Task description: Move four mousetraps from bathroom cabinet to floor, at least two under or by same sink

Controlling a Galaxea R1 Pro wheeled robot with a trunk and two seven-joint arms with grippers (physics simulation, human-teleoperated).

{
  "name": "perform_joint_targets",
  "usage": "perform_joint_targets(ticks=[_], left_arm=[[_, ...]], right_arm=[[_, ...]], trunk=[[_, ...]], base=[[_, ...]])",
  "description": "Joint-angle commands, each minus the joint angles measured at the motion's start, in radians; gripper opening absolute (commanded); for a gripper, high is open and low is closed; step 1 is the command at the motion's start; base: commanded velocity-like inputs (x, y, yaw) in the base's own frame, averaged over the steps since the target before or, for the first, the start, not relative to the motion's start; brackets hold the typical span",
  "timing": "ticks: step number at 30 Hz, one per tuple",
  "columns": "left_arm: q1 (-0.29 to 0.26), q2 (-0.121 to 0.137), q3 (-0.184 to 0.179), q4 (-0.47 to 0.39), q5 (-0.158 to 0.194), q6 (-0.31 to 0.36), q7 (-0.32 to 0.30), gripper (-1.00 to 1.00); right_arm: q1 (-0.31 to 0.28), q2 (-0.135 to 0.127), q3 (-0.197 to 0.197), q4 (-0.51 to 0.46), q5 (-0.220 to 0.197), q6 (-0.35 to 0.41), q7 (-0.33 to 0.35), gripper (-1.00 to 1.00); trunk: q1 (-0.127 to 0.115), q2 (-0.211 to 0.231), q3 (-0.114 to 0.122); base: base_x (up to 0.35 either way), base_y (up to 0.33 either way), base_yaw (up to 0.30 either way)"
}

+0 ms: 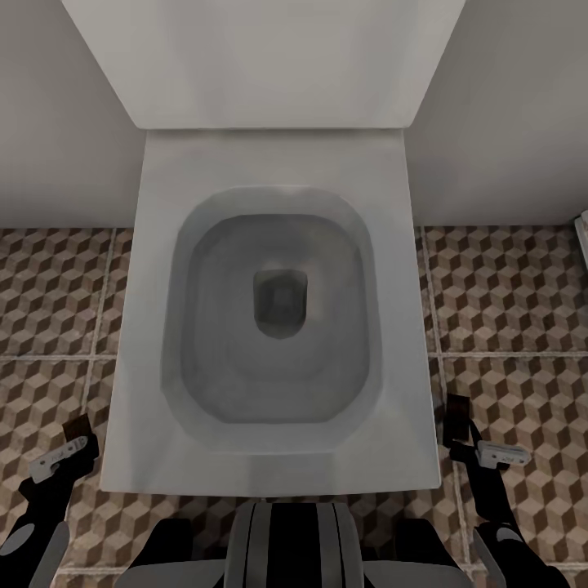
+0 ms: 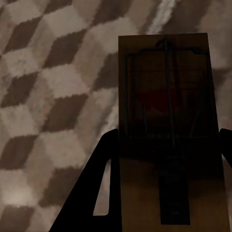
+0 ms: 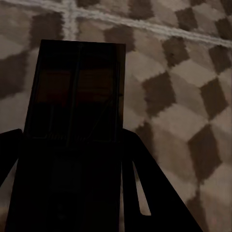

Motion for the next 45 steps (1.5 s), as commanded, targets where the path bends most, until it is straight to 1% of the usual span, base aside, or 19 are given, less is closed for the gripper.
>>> perform_joint_targets(ticks=[1,11,16,17,18,19,24,33,38,39,42,45], left_arm=[[0.0,0.001,-0.002,0.0,0.006,-0.002,0.003,-1.0],[0.0,0.0,-0.006,0.001,0.006,-0.001,0.001,-1.0],[0.0,0.001,-0.006,0.002,0.003,0.0,-0.034,-1.0],[0.0,0.001,-0.006,0.003,0.003,0.001,-0.036,-1.0],[0.0,0.001,-0.007,0.005,0.002,0.002,-0.037,-1.0],[0.0,0.0,-0.007,0.006,0.001,0.002,-0.037,-1.0],[0.0,-0.001,-0.006,0.009,0.0,0.004,-0.036,-1.0],[0.0,0.011,-0.007,0.01,-0.001,0.011,-0.038,-1.0],[0.0,0.014,-0.012,0.02,-0.001,0.014,-0.041,-1.0],[0.0,0.015,-0.013,0.021,-0.001,0.02,-0.041,-1.0],[0.0,0.022,-0.014,0.021,-0.001,0.065,-0.047,-1.0],[0.0,0.028,-0.014,0.021,-0.001,0.11,-0.074,-1.0]], right_arm=[[0.0,0.0,0.0,0.0,0.001,-0.002,-0.004,-1.0],[0.0,-0.003,0.004,0.002,0.004,0.004,0.002,-1.0],[0.0,-0.003,0.01,0.007,0.006,0.011,0.002,-1.0],[0.0,-0.003,0.011,0.013,0.007,0.028,0.002,-1.0],[0.0,-0.006,0.011,0.021,0.008,0.074,0.004,-1.0],[0.0,-0.009,0.011,0.023,0.01,0.105,0.004,-1.0],[-0.001,-0.018,0.01,0.028,0.019,0.156,0.005,-1.0],[-0.001,-0.018,0.009,0.028,0.02,0.158,0.004,-1.0],[-0.001,-0.017,0.008,0.028,0.019,0.135,0.004,-1.0],[-0.001,-0.017,0.008,0.028,0.019,0.134,0.004,-1.0],[0.0,-0.017,0.009,0.028,0.02,0.133,0.004,-1.0],[-0.001,-0.017,0.011,0.028,0.02,0.132,0.004,-1.0]], trunk=[[0.0,0.0,0.0],[0.0,0.0,0.0],[0.0,0.0,0.0],[0.0,0.0,0.0],[0.0,0.0,0.0],[0.0,0.0,0.0],[0.0,0.0,0.0],[0.0,0.0,0.0],[0.0,0.0,0.0],[0.0,0.0,0.0],[0.0,0.0,0.0],[0.0,0.0,0.0]], base=[[0.0,0.0,0.0],[0.0,0.0,0.0],[0.0,0.0,0.0],[0.0,0.0,0.0],[0.0,0.0,0.0],[0.0,0.0,0.0],[0.0,0.0,0.0],[0.0,0.0,0.0],[0.0,0.0,0.0],[0.0,0.0,0.0],[0.0,0.0,0.0],[0.0,0.0,0.0]])
